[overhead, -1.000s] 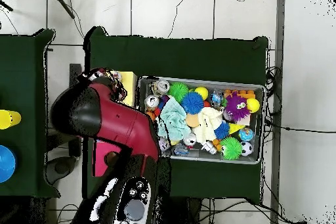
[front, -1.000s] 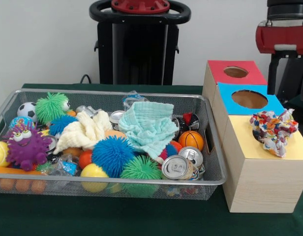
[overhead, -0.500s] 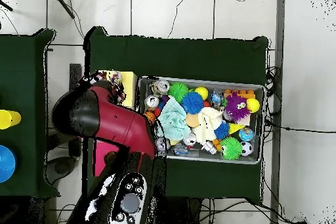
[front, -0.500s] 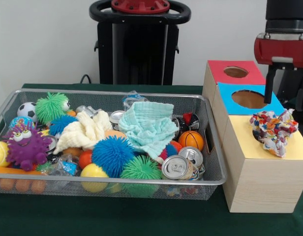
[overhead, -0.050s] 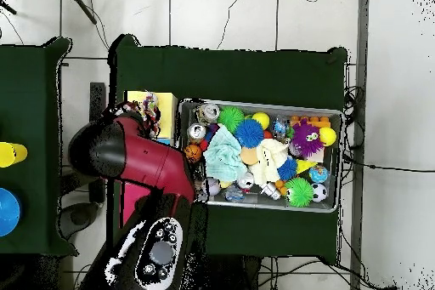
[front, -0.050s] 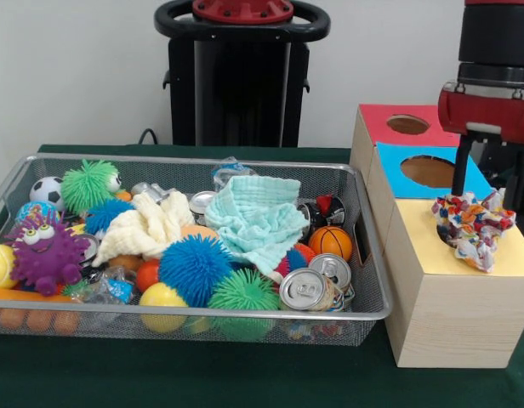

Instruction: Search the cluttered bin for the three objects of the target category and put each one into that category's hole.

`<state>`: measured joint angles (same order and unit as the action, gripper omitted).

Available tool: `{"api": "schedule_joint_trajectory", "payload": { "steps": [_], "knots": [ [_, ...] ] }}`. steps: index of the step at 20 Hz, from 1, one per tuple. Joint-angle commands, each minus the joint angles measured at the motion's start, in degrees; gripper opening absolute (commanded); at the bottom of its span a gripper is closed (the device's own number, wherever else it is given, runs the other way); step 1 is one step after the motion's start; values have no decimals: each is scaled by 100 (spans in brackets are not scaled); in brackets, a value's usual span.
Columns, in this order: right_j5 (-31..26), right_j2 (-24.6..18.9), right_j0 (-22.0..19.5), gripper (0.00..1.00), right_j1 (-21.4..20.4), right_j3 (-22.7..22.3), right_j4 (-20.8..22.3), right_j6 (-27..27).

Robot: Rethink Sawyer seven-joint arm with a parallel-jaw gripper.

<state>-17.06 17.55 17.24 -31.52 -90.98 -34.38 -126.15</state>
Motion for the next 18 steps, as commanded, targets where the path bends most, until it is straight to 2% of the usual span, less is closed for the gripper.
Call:
{"api": "schedule_joint_trajectory", "payload": {
  "steps": [1, 18],
  "knots": [
    [143, -274, -104, 100, 370, -326, -42, -1193],
    [262, -424, -238, 100, 400, -429, 62, -989]
  ]
}}
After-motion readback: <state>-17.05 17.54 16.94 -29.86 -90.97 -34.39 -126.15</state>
